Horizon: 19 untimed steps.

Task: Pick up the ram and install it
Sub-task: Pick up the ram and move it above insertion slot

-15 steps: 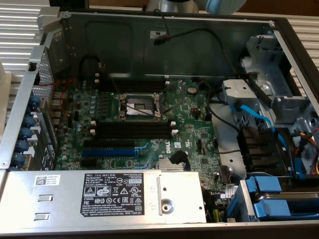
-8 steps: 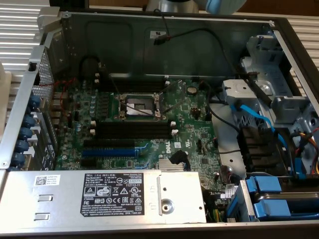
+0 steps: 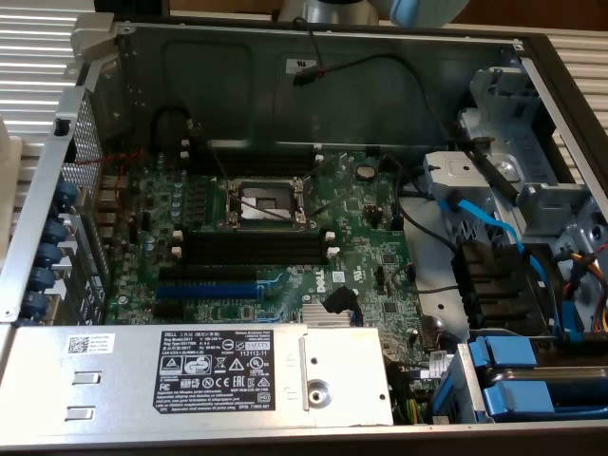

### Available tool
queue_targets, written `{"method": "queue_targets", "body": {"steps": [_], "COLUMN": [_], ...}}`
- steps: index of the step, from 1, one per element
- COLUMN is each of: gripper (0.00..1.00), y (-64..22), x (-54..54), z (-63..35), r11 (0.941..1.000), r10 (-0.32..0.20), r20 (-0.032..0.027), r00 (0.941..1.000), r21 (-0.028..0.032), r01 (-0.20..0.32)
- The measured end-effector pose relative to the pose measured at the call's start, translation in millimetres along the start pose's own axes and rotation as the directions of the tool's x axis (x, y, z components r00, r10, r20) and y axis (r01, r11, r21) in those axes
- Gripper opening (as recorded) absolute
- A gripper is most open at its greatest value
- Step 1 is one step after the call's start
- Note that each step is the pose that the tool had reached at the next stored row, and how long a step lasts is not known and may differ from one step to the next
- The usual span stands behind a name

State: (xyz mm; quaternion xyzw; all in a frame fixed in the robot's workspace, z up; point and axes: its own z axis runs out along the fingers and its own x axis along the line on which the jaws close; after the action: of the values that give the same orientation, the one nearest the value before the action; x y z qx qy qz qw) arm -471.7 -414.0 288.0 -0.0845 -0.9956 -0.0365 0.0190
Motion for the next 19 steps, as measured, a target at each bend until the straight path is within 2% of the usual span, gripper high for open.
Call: {"method": "queue_targets", "body": {"steps": [7, 10, 12, 15, 17, 19], "gripper": [0.35, 0.35, 0.35, 0.35, 0.35, 0.35], "y": [-1.0, -1.6, -1.9, -2.4, -2.7, -2.8], "x": [3.5, 5.2, 6.4, 8.0, 9.3, 9.7], "z": [8.7, 12.7, 15.1, 18.4, 20.3, 21.5], "r11": [0.9999, 0.9999, 0.9999, 0.9997, 0.9994, 0.9989], "r10": [0.010, 0.012, 0.013, 0.015, 0.017, 0.019], "r20": [-0.0266, -0.0324, -0.0337, -0.0318, -0.0297, -0.0273], "r00": [0.9996, 0.9994, 0.9994, 0.9994, 0.9994, 0.9994], "r21": [0.0047, 0.0064, 0.0096, 0.0201, 0.0301, 0.0438], "r01": [-0.010, -0.012, -0.012, -0.015, -0.016, -0.018]}}
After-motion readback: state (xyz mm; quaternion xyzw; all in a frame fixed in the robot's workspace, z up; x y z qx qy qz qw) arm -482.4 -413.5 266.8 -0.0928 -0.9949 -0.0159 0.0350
